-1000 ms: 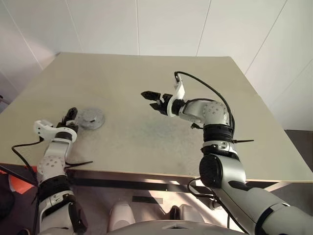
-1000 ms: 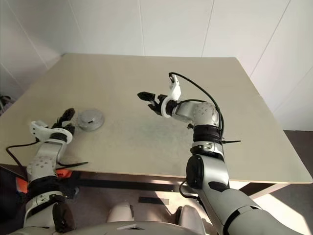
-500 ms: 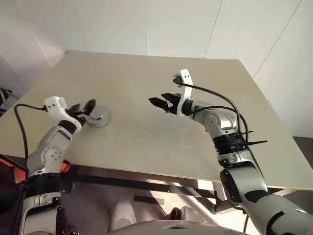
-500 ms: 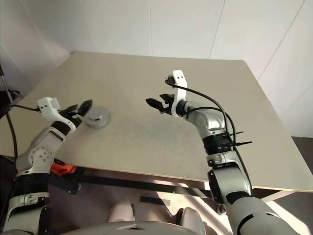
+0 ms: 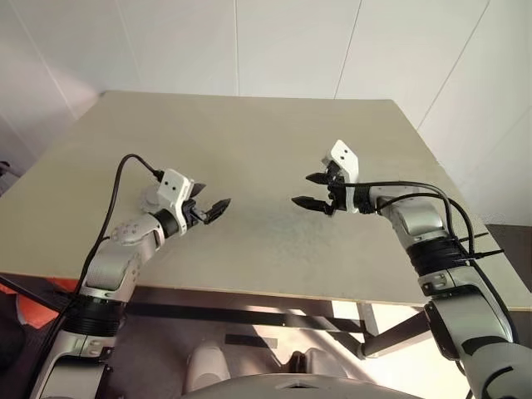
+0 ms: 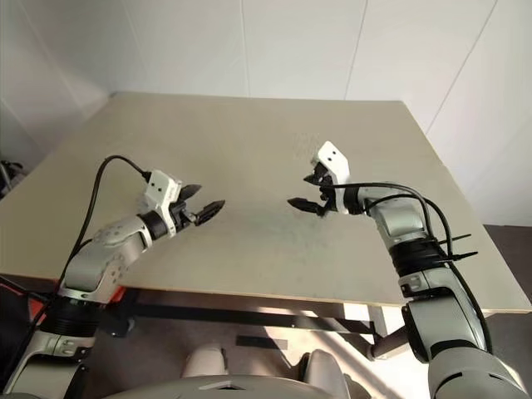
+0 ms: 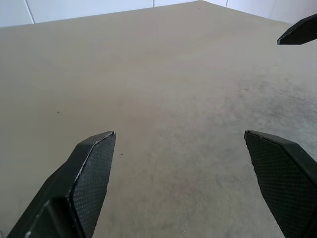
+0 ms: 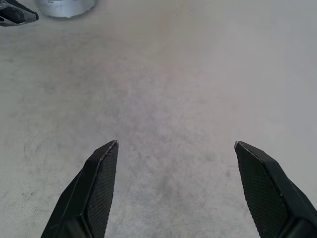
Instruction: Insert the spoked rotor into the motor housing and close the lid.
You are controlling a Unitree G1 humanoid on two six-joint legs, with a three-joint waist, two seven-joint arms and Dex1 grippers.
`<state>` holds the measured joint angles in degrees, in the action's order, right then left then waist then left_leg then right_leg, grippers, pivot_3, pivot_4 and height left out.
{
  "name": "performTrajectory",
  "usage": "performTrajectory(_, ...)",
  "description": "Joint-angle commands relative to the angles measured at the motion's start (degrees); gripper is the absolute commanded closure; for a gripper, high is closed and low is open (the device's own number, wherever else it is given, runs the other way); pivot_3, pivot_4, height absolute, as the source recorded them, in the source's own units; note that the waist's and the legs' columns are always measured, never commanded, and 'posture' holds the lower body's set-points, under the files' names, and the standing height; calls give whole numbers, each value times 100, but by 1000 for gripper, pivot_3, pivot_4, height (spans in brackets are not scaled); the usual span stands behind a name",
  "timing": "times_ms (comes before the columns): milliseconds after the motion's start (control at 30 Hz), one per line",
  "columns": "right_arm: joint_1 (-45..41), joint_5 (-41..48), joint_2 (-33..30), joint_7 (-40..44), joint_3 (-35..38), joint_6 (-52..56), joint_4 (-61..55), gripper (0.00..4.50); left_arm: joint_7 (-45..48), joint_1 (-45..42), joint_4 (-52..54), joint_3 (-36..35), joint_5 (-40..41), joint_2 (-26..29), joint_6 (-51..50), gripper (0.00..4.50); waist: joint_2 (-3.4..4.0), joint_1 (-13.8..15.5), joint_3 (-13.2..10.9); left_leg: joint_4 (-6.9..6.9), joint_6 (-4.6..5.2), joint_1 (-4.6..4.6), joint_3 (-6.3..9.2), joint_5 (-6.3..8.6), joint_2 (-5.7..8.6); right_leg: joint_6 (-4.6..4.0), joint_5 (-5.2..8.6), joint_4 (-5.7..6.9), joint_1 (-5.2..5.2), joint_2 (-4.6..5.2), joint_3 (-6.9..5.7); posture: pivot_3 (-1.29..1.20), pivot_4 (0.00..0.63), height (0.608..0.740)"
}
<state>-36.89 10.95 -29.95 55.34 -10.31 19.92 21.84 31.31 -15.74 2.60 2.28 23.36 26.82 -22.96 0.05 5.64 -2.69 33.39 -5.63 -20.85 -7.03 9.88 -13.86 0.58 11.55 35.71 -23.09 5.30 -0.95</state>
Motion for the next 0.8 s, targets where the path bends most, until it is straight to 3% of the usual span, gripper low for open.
performTrajectory(33, 61, -64, 10, -51, 99, -129, -219, 256, -21, -142, 45, -75, -151, -123, 137, 109, 0, -11, 0, 0, 2, 1, 0, 0, 0, 0, 0, 0, 0, 0, 0, 0, 0, 740)
performTrajectory(433, 70, -93, 210, -216, 142, 57, -451, 256, -170, 96, 309, -208, -209, -404, -29, 109, 1, -14, 0, 1, 26, 1, 0, 11, 0, -2, -1, 0, 0, 0, 0, 0, 0, 740)
performTrajectory(800, -137, -240, 548, -870, 414, -562, -22, 256, -174, 52, 260, -202, -258, -470, -17, 109, 2, -15, 0, 1, 28, 6, 0, 11, 0, -4, -2, -3, -4, 0, -1, 0, 0, 740)
